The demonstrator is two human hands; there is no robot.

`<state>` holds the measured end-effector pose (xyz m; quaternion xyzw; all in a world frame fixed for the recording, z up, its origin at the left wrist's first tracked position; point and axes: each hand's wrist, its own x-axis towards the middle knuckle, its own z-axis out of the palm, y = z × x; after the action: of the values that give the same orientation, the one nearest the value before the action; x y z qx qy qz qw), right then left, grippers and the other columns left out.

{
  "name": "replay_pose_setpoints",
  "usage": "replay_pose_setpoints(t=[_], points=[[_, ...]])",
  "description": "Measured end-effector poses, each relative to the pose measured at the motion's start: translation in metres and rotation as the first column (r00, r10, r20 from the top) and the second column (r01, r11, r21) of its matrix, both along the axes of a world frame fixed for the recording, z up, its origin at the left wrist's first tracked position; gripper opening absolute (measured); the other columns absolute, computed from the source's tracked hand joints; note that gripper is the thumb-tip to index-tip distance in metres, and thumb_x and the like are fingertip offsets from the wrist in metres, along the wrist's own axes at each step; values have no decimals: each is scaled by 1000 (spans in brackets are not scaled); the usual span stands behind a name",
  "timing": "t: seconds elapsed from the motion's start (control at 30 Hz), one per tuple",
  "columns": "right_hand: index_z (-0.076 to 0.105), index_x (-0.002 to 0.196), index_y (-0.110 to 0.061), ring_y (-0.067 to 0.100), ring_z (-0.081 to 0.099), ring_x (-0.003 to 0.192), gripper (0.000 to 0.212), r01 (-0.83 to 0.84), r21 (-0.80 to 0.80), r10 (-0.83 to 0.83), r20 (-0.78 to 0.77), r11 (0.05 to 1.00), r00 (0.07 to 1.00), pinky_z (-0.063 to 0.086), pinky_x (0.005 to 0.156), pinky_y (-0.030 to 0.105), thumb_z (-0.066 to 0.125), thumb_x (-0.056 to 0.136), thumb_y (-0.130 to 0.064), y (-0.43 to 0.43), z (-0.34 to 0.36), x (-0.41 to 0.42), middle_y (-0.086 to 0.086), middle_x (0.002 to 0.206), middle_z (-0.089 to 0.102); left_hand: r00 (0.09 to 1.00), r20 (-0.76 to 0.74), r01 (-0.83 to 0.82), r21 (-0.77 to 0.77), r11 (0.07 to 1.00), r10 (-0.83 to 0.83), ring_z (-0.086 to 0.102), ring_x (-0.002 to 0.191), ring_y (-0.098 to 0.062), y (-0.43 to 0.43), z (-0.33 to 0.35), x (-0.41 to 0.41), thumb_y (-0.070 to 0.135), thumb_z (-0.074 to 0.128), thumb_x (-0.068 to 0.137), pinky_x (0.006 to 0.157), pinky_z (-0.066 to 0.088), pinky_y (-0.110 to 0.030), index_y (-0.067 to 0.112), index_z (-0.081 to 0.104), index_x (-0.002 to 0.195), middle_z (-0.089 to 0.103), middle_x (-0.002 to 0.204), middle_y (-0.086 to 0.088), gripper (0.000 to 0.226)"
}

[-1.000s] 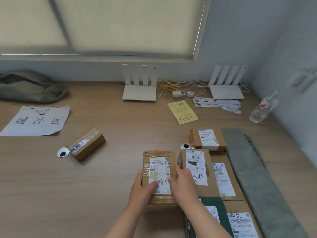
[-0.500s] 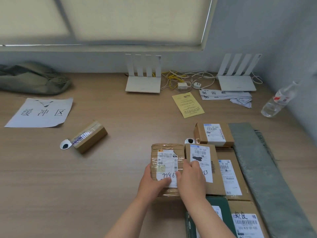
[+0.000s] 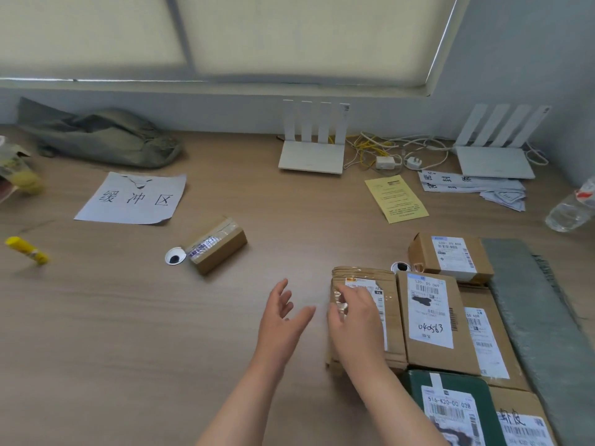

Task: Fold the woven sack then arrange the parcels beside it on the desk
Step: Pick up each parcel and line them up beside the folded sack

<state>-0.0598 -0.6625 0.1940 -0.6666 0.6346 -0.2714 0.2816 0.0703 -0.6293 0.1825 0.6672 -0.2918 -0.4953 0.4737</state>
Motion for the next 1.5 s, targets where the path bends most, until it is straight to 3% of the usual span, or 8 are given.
replay_pose_setpoints(t=[0.7, 0.8, 0.93, 1.03, 1.1, 1.23, 1.4, 1.5], points=[[56, 135, -22, 10, 62, 96, 46, 58, 344, -190, 362, 937, 913, 52, 89, 30, 55, 91, -12, -51, -49, 267, -7, 125, 61, 989, 147, -17, -40, 999, 23, 48, 129, -4, -82, -36, 300, 21, 78, 82, 103, 43, -29, 30, 51, 140, 51, 145, 4, 64], [51, 140, -25, 6, 62, 89, 53, 79, 383, -231, 370, 920, 900, 57, 86, 39, 55, 89, -13, -61, -63, 284, -10, 116, 56, 993, 121, 11, -13, 1000, -9, 52, 109, 7, -99, -50, 308, 29, 76, 75, 98, 44, -26, 27, 49, 144, 51, 141, 5, 74], [44, 146, -27, 6, 60, 85, 63, 79, 432, -265, 391, 898, 881, 57, 90, 48, 58, 85, -20, -66, -81, 299, -20, 101, 54, 998, 70, -9, 53, 999, 5, 60, 100, -5, -109, -69, 310, 31, 70, 75, 95, 48, -25, 22, 49, 144, 60, 125, 1, 72], [56, 131, -31, 5, 56, 77, 58, 6, 427, -226, 468, 904, 854, 54, 81, 38, 60, 73, -36, -66, -85, 305, -8, 112, 69, 1000, 29, -1, 72, 997, -1, 63, 100, -11, -104, -74, 305, 15, 63, 89, 83, 48, -16, 20, 55, 138, 66, 112, 3, 50], [62, 120, -35, 6, 57, 78, 50, -27, 403, -189, 486, 915, 853, 47, 75, 32, 58, 71, -42, -63, -85, 304, -11, 112, 72, 1000, 23, 9, 68, 998, -11, 67, 104, -18, -97, -74, 297, 18, 61, 82, 89, 53, -27, 24, 65, 123, 72, 109, 2, 42], [62, 107, -42, 9, 64, 90, 27, 12, 401, -224, 488, 916, 844, 53, 81, 34, 56, 90, -23, -55, -76, 290, -13, 114, 70, 999, -2, -36, 72, 997, 36, 70, 101, -17, -79, -72, 277, 24, 59, 73, 94, 56, -39, 26, 66, 117, 74, 108, 3, 45], [58, 125, -21, 12, 64, 110, 28, 91, 363, -281, 515, 927, 810, 54, 89, 27, 57, 98, -17, -34, -56, 259, -4, 121, 65, 993, -44, -106, 23, 994, 107, 67, 97, -10, -43, -56, 242, 18, 66, 80, 86, 55, -29, 25, 54, 114, 67, 116, 3, 36], [54, 120, -28, 14, 68, 105, 22, 67, 380, -288, 563, 923, 775, 57, 84, 27, 57, 98, -21, -8, -36, 234, -1, 117, 67, 994, -88, -68, 2, 998, 68, 67, 95, -7, -13, -35, 216, 18, 70, 81, 75, 51, -20, 26, 49, 110, 63, 118, 5, 37]])
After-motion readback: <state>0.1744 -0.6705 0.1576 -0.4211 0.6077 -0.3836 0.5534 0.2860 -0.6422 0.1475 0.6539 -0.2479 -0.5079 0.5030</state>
